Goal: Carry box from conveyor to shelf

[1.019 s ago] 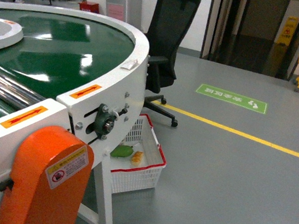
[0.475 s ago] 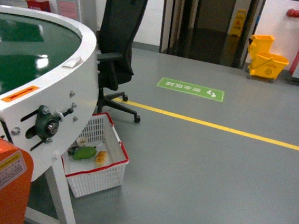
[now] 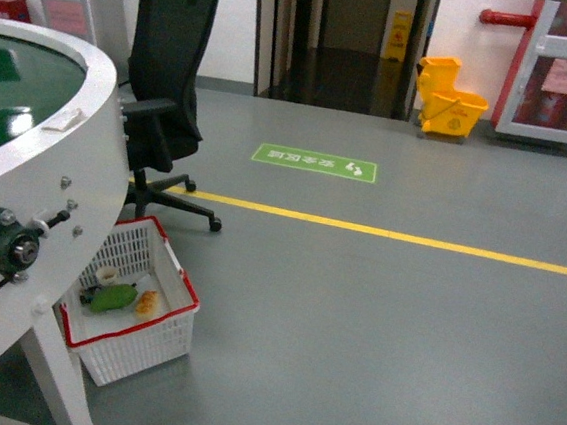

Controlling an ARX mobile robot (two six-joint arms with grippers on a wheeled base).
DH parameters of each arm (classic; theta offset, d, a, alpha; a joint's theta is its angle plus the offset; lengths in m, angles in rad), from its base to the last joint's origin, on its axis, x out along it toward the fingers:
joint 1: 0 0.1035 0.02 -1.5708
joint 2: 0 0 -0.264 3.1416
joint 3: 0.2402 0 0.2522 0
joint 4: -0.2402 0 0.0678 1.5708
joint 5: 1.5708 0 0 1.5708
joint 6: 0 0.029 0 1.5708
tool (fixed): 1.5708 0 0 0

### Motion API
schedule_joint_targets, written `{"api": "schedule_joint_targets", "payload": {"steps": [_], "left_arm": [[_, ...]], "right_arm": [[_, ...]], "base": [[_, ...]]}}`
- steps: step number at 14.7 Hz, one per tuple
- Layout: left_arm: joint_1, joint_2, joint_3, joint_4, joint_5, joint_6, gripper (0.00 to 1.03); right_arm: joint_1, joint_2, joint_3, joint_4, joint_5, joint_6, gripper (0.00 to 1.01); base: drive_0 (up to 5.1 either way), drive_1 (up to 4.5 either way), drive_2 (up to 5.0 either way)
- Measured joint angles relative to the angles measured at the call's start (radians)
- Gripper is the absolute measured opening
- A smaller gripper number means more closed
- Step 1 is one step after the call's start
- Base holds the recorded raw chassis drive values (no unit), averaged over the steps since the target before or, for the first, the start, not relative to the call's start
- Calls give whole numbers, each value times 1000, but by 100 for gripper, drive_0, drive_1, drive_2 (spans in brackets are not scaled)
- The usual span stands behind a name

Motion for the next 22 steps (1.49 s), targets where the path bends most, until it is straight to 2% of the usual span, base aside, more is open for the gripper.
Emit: {"api": "schedule_joint_targets", "payload": {"steps": [22], "left_arm": [[0, 0, 0, 0, 0, 3, 2]], "right_arm": [[0, 0, 0, -2, 0, 0, 3]], "base": [[-164, -164, -164]]}}
